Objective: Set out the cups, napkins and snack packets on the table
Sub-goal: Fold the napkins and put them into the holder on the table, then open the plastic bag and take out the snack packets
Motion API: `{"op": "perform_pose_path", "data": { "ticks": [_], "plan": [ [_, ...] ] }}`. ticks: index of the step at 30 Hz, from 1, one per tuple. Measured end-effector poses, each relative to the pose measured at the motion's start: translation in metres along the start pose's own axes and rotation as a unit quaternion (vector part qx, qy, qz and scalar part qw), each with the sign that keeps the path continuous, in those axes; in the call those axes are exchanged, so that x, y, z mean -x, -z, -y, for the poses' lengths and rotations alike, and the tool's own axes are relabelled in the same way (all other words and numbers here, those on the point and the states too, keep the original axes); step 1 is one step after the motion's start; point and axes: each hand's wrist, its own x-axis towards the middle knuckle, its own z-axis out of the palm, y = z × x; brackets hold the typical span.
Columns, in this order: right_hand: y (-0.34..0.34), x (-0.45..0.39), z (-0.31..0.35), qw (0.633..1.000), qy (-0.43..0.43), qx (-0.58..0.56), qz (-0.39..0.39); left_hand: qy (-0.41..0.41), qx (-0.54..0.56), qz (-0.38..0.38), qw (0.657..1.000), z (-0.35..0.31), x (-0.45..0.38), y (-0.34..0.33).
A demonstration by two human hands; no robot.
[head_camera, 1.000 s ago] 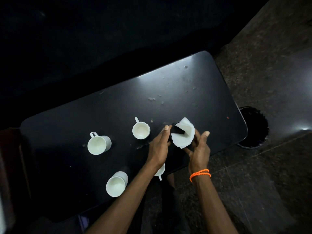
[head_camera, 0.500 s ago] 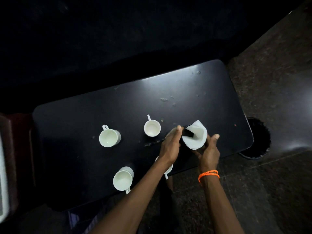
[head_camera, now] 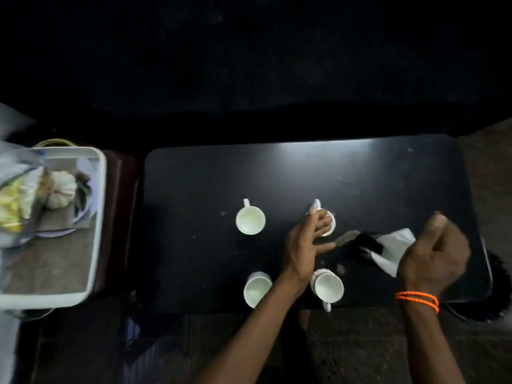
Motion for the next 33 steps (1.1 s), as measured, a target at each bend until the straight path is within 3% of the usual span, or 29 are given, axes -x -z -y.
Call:
{"op": "perform_pose_path", "data": {
  "ticks": [4,10,14,20,23,26,28,29,31,33],
  "plan": [
    [-0.039,0.022,0.083,0.987,0.152,-0.037,0.038,-0.029,0.052,-0.051,0.997,-0.05,0.004,0.059],
    [-0.133,0.115,0.211,0.936,0.256,-0.118,0.211,-0.093,0.067,-0.155,0.981,-0.109,0.004,0.173],
    [-0.184,0.189,0.275,0.883,0.278,-0.138,0.352,-0.128,0.093,-0.226,0.961,-0.136,0.002,0.25],
    [-0.24,0.283,0.35,0.786,0.336,-0.16,0.493,-0.161,0.145,-0.317,0.923,-0.169,0.016,0.359],
    [-0.255,0.317,0.38,0.719,0.358,-0.163,0.573,-0.224,0.083,-0.419,0.876,-0.187,0.03,0.412],
    [-0.27,0.344,0.405,0.648,0.434,-0.151,0.608,-0.25,-0.107,-0.592,0.759,-0.207,0.04,0.463],
    [-0.281,0.36,0.414,0.619,0.475,-0.115,0.616,-0.219,-0.218,-0.649,0.695,-0.222,0.041,0.498],
    [-0.285,0.368,0.417,0.611,0.488,-0.092,0.617,-0.172,-0.268,-0.655,0.685,-0.23,0.039,0.515],
    [-0.292,0.379,0.417,0.614,0.491,-0.062,0.615,-0.056,-0.315,-0.631,0.707,-0.245,0.037,0.547],
    [-0.292,0.387,0.411,0.633,0.477,-0.066,0.606,0.007,-0.292,-0.589,0.753,-0.256,0.04,0.566]
  ]
}}
